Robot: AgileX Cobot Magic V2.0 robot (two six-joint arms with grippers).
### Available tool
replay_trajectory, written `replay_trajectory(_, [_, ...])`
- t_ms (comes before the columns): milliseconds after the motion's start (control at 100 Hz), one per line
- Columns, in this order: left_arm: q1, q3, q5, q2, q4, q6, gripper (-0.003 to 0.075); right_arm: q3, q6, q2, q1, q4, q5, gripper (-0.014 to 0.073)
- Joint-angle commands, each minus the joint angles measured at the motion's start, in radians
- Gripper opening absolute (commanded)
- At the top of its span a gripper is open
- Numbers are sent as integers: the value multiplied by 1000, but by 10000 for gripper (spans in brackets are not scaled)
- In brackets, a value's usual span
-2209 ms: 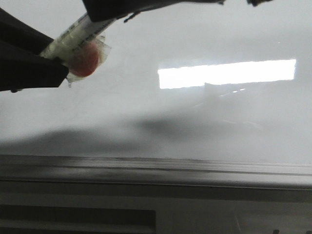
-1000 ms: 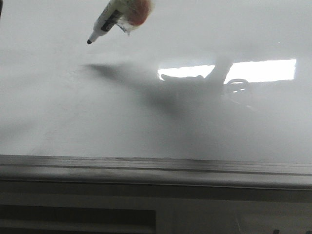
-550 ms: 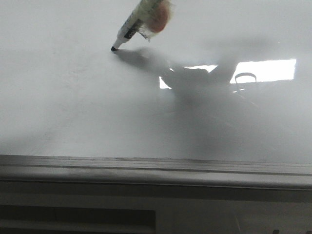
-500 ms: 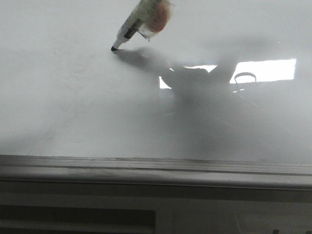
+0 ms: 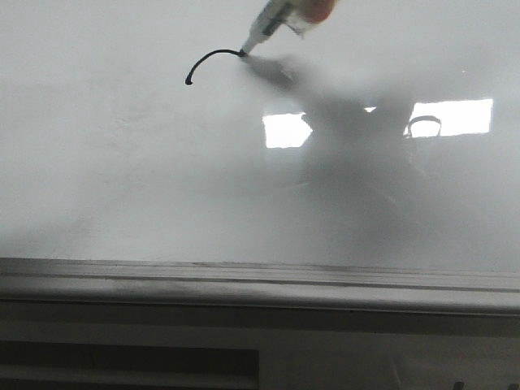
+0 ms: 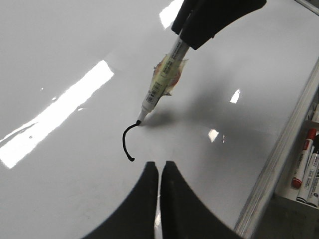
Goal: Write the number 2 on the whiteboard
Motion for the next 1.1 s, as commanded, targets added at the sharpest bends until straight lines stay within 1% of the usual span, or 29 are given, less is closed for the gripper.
replay_trajectory(0, [-5, -34, -79, -2, -13, -10, -19, -27, 2, -14, -2, -15, 69, -55])
replay_trajectory(160, [-5, -34, -73, -2, -13, -10, -19, 0, 2, -1, 82, 11, 60, -55])
replay_trajectory(270, [-5, -34, -57, -2, -13, -10, -19, 0, 2, 53, 138, 26, 52, -55])
replay_trajectory(400, [-5, -34, -55, -2, -13, -10, -19, 0, 4, 121, 168, 26, 4, -55])
replay_trajectory(480, [-5, -34, -54, -2, -13, -10, -19, 0, 9, 133, 168, 26, 12, -55])
replay_trajectory(610, [-5, -34, -53, -2, -13, -10, -19, 0, 14, 107, 168, 8, 122, -55])
replay_trajectory(830, [-5, -34, -53, -2, -11, -10, -19, 16, 51, -17, 168, 0, 343, -55])
replay_trajectory(900, [-5, -34, -53, -2, -11, -10, -19, 33, 60, -53, 168, 0, 379, -55])
replay_trajectory(970, [-5, -34, -55, -2, -11, -10, -19, 54, 63, -89, 168, 8, 356, -55])
replay_trajectory(1089, [-5, -34, -75, -2, -10, -10, -19, 59, 63, -127, 168, 42, 237, -55])
